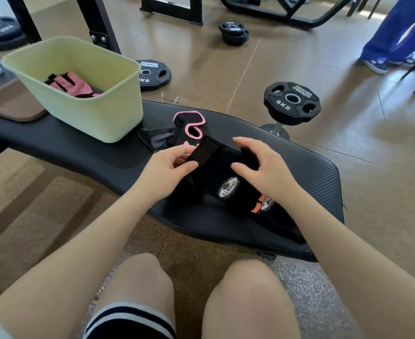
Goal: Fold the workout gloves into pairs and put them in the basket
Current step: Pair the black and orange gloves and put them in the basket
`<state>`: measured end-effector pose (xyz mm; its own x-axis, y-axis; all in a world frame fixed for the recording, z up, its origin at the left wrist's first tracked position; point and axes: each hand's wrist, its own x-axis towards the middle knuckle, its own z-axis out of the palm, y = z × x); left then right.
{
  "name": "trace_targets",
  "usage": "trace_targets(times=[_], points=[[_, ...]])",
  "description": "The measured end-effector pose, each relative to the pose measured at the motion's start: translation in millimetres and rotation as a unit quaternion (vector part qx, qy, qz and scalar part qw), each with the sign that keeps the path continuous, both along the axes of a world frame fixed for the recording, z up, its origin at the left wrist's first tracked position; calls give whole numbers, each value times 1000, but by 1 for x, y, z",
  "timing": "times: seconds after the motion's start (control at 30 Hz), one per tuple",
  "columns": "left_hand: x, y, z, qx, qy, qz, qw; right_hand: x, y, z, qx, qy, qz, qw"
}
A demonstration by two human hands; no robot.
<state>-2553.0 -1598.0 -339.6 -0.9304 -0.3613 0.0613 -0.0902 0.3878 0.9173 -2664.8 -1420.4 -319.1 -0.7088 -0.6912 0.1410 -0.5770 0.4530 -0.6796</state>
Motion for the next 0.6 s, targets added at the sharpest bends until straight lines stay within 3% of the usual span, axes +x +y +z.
trace_targets(times=[0.13, 0.2, 0.27, 0.33, 0.4, 0.5, 0.6], points=[[-7, 6, 3, -75, 19, -13, 997, 6, -22, 2, -8, -1, 81, 997], [-8, 8, -6, -101, 14, 20, 995, 4, -29, 0, -7, -28, 45, 999], [-8, 7, -19, -119, -37, 54, 991, -4, -28, -6, -35, -110, -16, 993], [-4, 3, -32, -167, -97, 59, 979, -10, -23, -12, -99, -238, -66, 964], [1, -1, -40, -208, -120, 37, 970, -17, -14, -14, -148, -307, -117, 933], [3, -8, -39, -238, -146, 19, 960, -26, 0, -10, -230, -424, -169, 859], [-5, -9, -26, -268, -143, 55, 951, -27, 8, -13, -263, -441, -133, 848]])
